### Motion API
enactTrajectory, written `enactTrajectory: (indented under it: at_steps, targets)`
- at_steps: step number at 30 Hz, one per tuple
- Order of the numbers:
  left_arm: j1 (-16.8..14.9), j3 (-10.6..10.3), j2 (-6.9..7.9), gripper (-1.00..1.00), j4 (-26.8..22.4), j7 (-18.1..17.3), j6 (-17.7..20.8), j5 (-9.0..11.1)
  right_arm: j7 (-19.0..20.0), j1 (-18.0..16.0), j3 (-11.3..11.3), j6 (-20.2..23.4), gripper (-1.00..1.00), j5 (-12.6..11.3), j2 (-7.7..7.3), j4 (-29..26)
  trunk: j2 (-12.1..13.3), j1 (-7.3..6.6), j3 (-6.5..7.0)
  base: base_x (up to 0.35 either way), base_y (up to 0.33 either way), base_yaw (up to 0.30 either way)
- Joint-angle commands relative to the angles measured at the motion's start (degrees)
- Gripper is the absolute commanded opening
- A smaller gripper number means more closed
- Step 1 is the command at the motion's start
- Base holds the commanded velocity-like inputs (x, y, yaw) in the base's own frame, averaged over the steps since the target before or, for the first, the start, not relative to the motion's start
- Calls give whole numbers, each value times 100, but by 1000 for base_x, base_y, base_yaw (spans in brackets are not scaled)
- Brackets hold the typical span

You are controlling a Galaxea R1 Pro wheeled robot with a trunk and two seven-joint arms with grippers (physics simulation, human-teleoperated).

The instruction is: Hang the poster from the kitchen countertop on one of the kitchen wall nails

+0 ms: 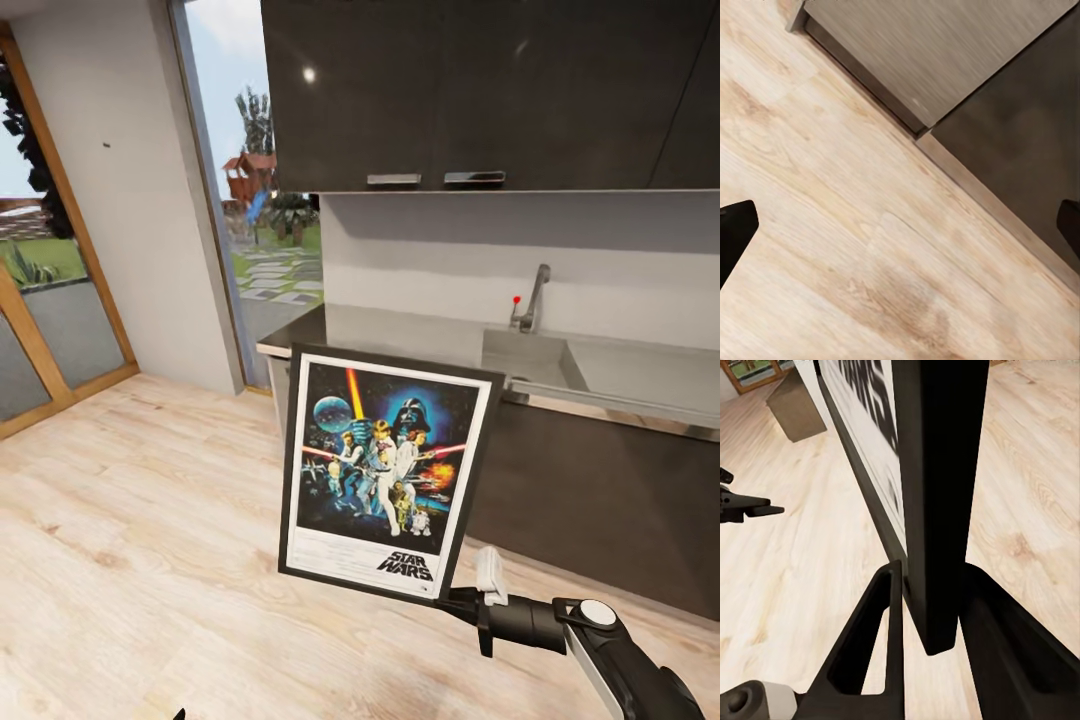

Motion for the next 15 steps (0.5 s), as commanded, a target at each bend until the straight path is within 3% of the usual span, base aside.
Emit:
enactTrajectory:
  at_steps: [1,15]
  targets:
    - [-4,-50,1,100,4,-12,-25,49,20,-5,16,13,-100,-44,-7,5,38,-23,13,0,0,0]
    - [-4,-50,1,100,5,-10,-22,52,42,-5,-13,38,-100,-66,-15,-49,600,-330,264,0,0,0]
